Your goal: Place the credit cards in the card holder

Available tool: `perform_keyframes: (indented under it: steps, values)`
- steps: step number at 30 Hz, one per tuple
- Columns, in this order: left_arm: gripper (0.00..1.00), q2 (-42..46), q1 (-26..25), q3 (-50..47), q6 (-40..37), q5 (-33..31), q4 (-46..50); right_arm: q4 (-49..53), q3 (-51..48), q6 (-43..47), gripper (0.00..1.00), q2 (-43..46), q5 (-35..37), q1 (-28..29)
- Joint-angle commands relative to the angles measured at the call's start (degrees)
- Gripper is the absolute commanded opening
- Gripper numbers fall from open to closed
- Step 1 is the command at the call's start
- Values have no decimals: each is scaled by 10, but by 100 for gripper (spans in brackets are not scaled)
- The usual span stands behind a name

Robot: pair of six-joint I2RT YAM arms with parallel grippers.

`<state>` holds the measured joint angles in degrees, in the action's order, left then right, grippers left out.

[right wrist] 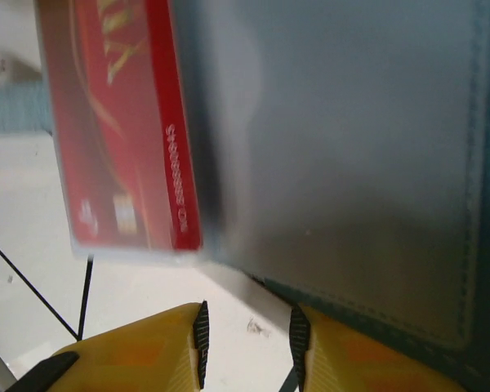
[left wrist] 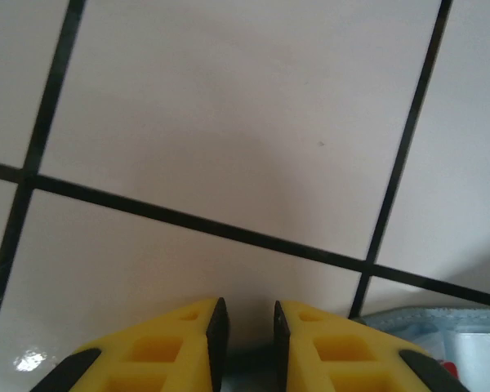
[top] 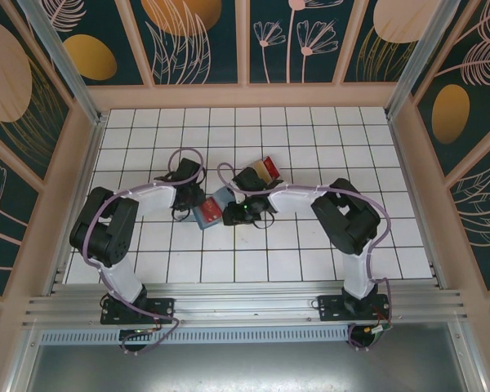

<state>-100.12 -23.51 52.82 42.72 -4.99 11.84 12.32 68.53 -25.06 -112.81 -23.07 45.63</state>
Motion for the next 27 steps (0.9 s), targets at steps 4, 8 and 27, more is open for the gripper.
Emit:
perform_keyframes:
  steps: [4,8,27]
  values:
    - [25,81,3,-101,35,49,-11,-16,83,1,35,-56,1,-17]
    - [24,120,-3,-161,72,92,-50,3,153,8,35,-110,-19,-20]
    - [23,105,-135,-149,174,106,-113,165,369,127,36,-231,-93,-13]
